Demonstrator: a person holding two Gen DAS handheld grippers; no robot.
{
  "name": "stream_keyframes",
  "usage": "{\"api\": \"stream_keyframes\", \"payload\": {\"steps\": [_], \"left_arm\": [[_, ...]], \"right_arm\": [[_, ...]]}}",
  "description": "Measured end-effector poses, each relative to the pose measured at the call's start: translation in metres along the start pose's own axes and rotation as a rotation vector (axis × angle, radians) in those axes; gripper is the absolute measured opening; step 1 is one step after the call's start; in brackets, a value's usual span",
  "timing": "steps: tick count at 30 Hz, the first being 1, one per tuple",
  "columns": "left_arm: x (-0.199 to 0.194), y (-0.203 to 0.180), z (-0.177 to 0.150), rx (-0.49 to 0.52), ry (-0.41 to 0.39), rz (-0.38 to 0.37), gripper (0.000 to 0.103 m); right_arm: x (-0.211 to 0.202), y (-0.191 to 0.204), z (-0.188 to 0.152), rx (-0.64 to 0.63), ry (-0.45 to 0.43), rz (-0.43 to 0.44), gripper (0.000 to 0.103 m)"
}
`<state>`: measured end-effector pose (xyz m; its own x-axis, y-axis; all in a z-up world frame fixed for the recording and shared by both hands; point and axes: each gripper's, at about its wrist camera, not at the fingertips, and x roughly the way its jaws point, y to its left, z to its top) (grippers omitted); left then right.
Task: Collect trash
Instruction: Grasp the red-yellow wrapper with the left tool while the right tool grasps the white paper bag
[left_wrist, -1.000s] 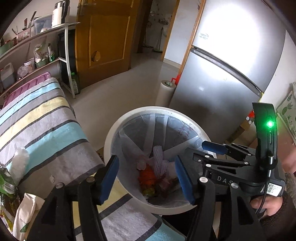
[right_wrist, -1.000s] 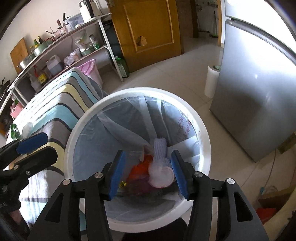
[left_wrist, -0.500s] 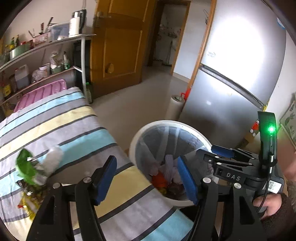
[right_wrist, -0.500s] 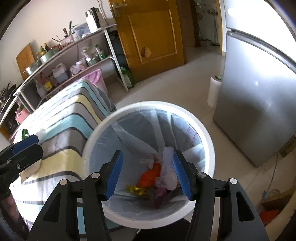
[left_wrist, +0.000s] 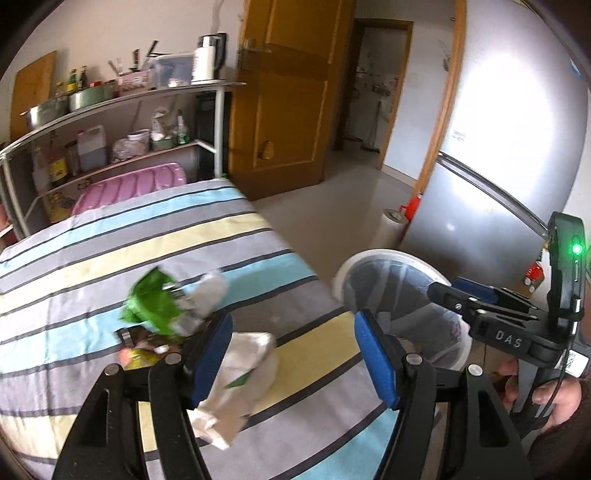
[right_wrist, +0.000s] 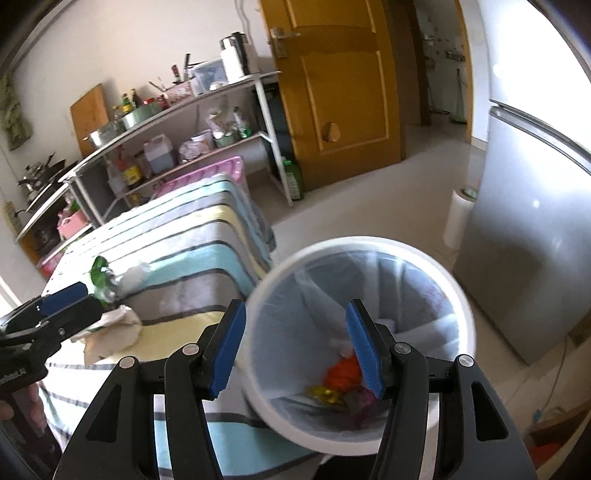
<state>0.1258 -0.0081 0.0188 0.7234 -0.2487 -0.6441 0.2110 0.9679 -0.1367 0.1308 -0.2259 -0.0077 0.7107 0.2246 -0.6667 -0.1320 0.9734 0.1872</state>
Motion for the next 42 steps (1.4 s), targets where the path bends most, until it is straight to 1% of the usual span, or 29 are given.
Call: {"api": "stream_keyframes", "payload": {"steps": [4,6,9,13,15,18,20,24,26,32,34,36,39,42], "left_arm": [[-0.012,0.022,-0.010,-0.023,-0.008,0.035,0.071],[-0.016,0.034,-0.016,-0.044,-0.009,0.055,0.074],[-0.023,0.050,-0.023,-0.081,-0.008,0.054,0.077],[-0.026,0.062,-0.036,-0.083,0.007,0.063,0.079],[-0.022,0.067,-0.042,-0.092,0.030,0.056,0.079],[-0.010,0.072,-0.048,-0.117,0.073,0.022,0.079],[-0.006,0.073,-0.051,-0.121,0.081,0.006,0.079],[-0.011,0.084,-0.050,-0.144,0.069,0.016,0.079],[-0.017,0.090,-0.049,-0.140,0.057,0.025,0.079],[-0.033,0.113,-0.054,-0.166,0.046,0.079,0.079],[-0.038,0.122,-0.056,-0.175,0.041,0.087,0.079],[-0.040,0.132,-0.057,-0.190,0.041,0.107,0.079],[-0.039,0.142,-0.056,-0.217,0.041,0.107,0.080],[-0.032,0.150,-0.053,-0.248,0.048,0.075,0.080]], "right_arm": [[0.003,0.017,0.000,-0.023,-0.001,0.031,0.057],[0.005,0.026,0.000,-0.033,0.001,0.045,0.057],[0.008,0.039,-0.001,-0.054,0.004,0.068,0.057],[0.017,0.057,-0.001,-0.086,0.018,0.093,0.057],[0.024,0.067,-0.001,-0.101,0.034,0.112,0.057],[0.035,0.077,-0.001,-0.115,0.059,0.136,0.057],[0.040,0.083,-0.001,-0.123,0.071,0.148,0.057],[0.044,0.093,-0.004,-0.137,0.090,0.177,0.057],[0.044,0.096,-0.008,-0.137,0.102,0.204,0.057],[0.051,0.117,-0.016,-0.169,0.125,0.281,0.057],[0.051,0.125,-0.019,-0.195,0.128,0.344,0.057],[0.049,0.136,-0.023,-0.248,0.127,0.385,0.057],[0.047,0.155,-0.028,-0.344,0.120,0.407,0.057],[0.053,0.169,-0.033,-0.413,0.131,0.413,0.057]]}}
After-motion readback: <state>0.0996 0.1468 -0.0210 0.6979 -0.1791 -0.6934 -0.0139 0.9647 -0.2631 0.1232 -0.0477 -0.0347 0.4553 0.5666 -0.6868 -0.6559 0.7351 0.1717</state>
